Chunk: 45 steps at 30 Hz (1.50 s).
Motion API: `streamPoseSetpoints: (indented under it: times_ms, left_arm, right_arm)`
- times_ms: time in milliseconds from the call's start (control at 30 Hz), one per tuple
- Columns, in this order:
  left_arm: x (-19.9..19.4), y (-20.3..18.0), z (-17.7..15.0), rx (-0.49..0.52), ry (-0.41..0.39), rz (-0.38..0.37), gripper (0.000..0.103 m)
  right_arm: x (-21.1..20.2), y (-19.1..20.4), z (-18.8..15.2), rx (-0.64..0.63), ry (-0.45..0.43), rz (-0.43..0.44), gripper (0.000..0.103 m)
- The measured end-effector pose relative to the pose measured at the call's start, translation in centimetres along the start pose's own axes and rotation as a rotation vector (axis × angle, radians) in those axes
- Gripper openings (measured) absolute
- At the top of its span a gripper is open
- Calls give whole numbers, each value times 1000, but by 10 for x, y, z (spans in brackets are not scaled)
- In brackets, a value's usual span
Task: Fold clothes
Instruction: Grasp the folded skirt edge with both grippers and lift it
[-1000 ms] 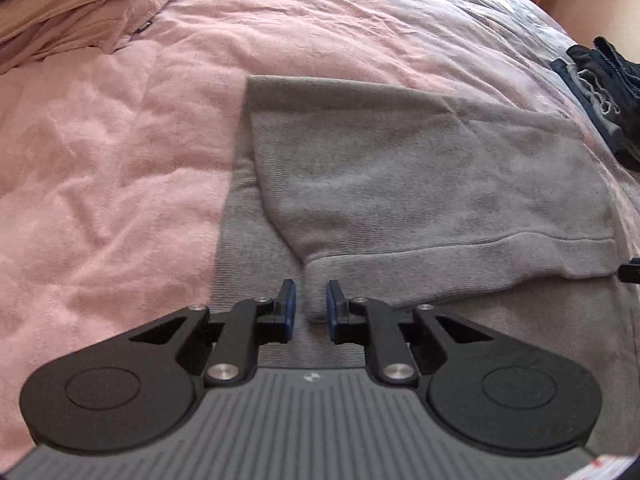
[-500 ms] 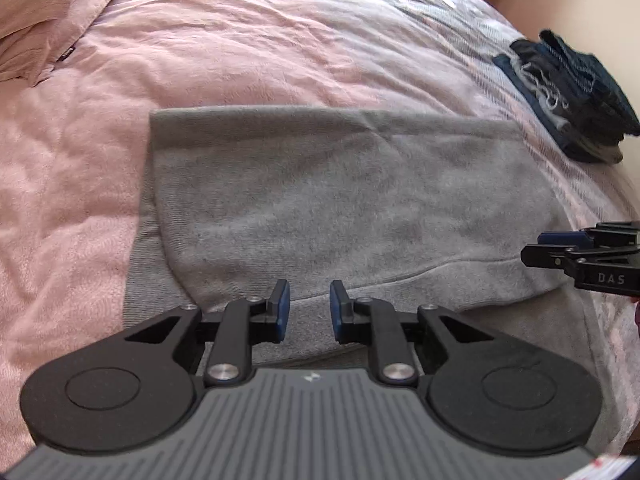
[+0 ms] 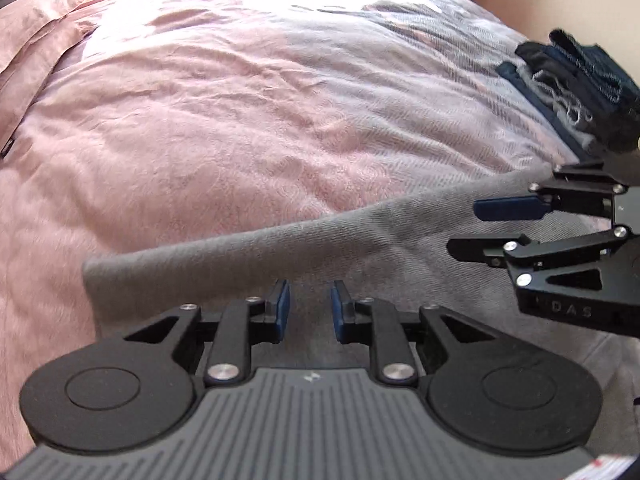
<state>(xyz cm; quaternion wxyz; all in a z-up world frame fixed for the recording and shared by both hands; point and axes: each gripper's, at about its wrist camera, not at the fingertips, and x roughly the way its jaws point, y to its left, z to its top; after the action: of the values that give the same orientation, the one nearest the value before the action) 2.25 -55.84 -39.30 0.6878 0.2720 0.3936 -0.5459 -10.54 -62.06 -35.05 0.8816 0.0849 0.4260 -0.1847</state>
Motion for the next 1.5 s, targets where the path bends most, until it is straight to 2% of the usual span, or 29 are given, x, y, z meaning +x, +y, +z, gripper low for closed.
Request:
streamPoseSetpoints:
  times_ms: [67,100,133,167,233,300,333,400,433,500,567,600,667,700,733,767,800,833,1000,1133,1167,1200,1300,1333,1433,1500]
  left_arm:
    - [17,8,0,61,1,49,19]
    - [20,18,0,59,-1,65,16]
    - [22,35,-1,28,2,64,10]
    - [21,52,-1,-12,6,60,3]
    - [15,85,-4,-75,12,74,3]
    - [9,108,-6,-88,30,110,3]
    - [7,117,-7,-89,41,125,3]
    - [-1,131,-6,-110,54,117,3]
    - [-5,133,-4,-101,53,158,8]
    - [-17,140,-1,-100,35,195,14]
    - [-28,150,4,-137,12,152,14]
    - [-34,152,7,-131,3,115,14]
    - [-37,146,17,-57,2,46,19]
    - [-36,141,22,-6,8,4,22]
    - [-32,135,27,45,21,-42,30]
    - [-26,129,31,94,43,-80,39]
    - [-19,124,35,151,67,-109,41]
    - [-10,118,37,212,91,-125,42]
    - [33,101,35,478,248,-164,43]
    - [44,103,35,484,300,-190,43]
    - [43,103,33,482,301,-189,41]
    - [42,103,30,486,305,-187,39]
    - [34,95,22,550,288,-145,19]
    - [30,93,19,567,274,-120,8]
    - [6,88,17,583,216,-82,5]
    - [-19,84,13,574,154,-49,4]
  right_arm:
    - [27,0,1,-103,17,21,33]
    - [39,-5,-2,-140,38,8,33]
    - [47,-16,-8,-161,59,-6,33]
    - [48,-33,-14,-144,58,1,33]
    - [43,-72,-21,-48,57,2,32]
    - [36,-107,-29,21,74,-25,32]
    - [32,-121,-33,46,85,-40,30]
    - [22,-142,-34,74,94,2,21]
    - [17,-148,-32,91,100,6,21]
    - [9,-154,-27,98,119,-58,21]
    - [-3,-166,-24,138,106,-89,22]
    - [-8,-173,-24,174,103,-77,22]
    - [-14,-185,-22,236,103,-24,24]
    - [-18,-193,-22,262,100,13,29]
    - [-20,-198,-20,274,100,46,38]
    - [-19,-201,-18,272,106,84,43]
    - [-16,-202,-15,262,123,120,50]
    - [-11,-203,-13,244,141,145,50]
    - [25,-199,-10,112,245,144,50]
    - [42,-208,-11,140,308,222,50]
    - [42,-211,-11,162,319,242,47]
    - [41,-213,-13,181,324,253,36]
    - [29,-213,-16,207,299,257,10]
    - [22,-211,-16,200,281,243,7]
    - [-5,-201,-12,170,197,198,5]
    - [-32,-188,-9,163,112,167,5]
